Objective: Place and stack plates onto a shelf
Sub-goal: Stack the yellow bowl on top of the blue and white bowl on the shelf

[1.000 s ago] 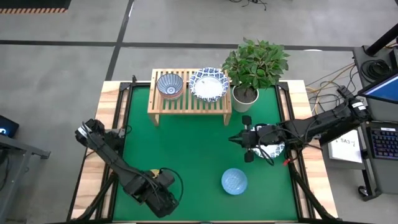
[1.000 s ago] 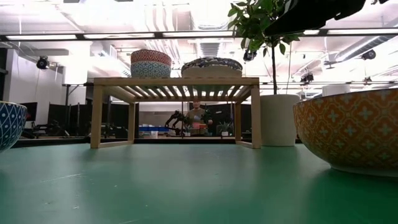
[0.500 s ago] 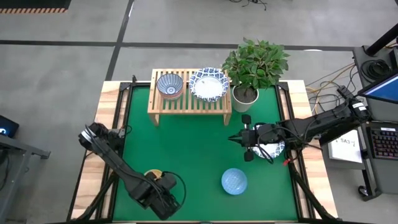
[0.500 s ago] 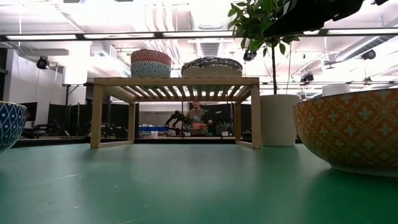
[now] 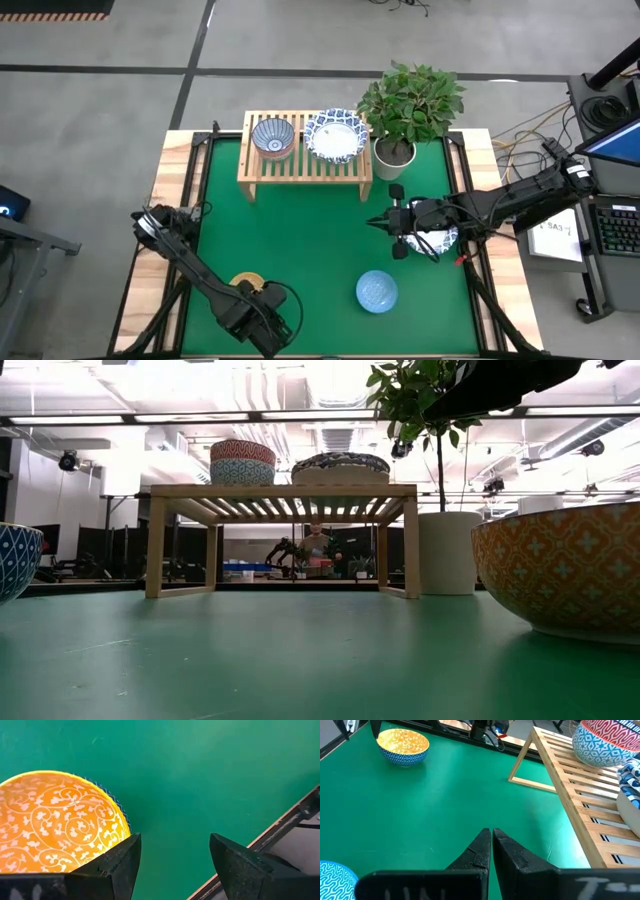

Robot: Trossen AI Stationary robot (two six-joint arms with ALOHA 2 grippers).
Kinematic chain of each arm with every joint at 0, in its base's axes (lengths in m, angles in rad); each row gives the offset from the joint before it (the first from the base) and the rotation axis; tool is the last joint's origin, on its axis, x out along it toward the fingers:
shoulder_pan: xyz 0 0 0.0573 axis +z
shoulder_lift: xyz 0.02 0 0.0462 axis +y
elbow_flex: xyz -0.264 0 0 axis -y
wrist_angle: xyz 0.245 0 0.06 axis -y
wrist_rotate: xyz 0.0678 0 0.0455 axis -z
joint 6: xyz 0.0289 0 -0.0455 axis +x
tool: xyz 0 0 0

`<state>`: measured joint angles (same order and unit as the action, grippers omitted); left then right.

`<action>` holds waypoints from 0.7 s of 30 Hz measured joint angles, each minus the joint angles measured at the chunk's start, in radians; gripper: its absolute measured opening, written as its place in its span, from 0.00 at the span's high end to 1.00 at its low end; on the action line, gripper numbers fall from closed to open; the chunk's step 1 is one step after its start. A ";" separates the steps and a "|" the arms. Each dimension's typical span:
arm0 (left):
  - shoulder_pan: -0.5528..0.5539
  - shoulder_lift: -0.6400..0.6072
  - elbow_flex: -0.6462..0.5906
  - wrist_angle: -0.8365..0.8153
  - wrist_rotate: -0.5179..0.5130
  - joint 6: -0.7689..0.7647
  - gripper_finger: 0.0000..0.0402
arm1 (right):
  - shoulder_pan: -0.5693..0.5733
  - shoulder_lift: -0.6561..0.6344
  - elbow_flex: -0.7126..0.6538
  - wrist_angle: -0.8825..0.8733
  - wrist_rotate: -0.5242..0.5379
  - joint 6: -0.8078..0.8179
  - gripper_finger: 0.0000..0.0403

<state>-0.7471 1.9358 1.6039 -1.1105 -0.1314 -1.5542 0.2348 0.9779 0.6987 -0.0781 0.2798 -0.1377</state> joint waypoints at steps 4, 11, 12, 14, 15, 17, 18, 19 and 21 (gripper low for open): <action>0.000 0.003 0.000 -0.006 0.012 -0.006 0.46 | 0.000 0.000 0.000 0.000 0.000 0.009 0.98; -0.001 0.003 0.000 -0.030 0.025 -0.027 0.46 | 0.000 0.000 0.000 0.000 0.000 0.019 0.98; -0.002 0.003 0.000 -0.040 0.028 -0.030 0.46 | 0.000 0.000 0.000 0.000 0.000 0.022 0.98; -0.004 0.003 0.000 -0.056 0.029 -0.031 0.46 | 0.000 0.000 0.000 0.000 0.000 0.024 0.98; -0.005 0.003 -0.001 -0.069 0.029 -0.032 0.46 | 0.000 0.000 0.000 0.000 0.000 0.025 0.98; -0.006 0.002 -0.007 -0.093 0.029 -0.033 0.46 | 0.000 0.000 0.000 0.000 0.000 0.032 0.98; -0.006 0.003 -0.011 -0.099 0.029 -0.033 0.46 | 0.000 0.000 0.000 0.000 0.000 0.034 0.98; -0.007 0.004 -0.014 -0.104 0.029 -0.033 0.46 | 0.000 0.000 0.000 0.000 0.000 0.035 0.98; -0.007 0.012 -0.024 -0.109 0.029 -0.028 0.48 | 0.000 0.000 0.000 0.000 0.000 0.036 0.98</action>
<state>-0.7544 1.9475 1.5801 -1.2193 -0.1020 -1.5824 0.2348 0.9779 0.6987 -0.0784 0.2802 -0.1020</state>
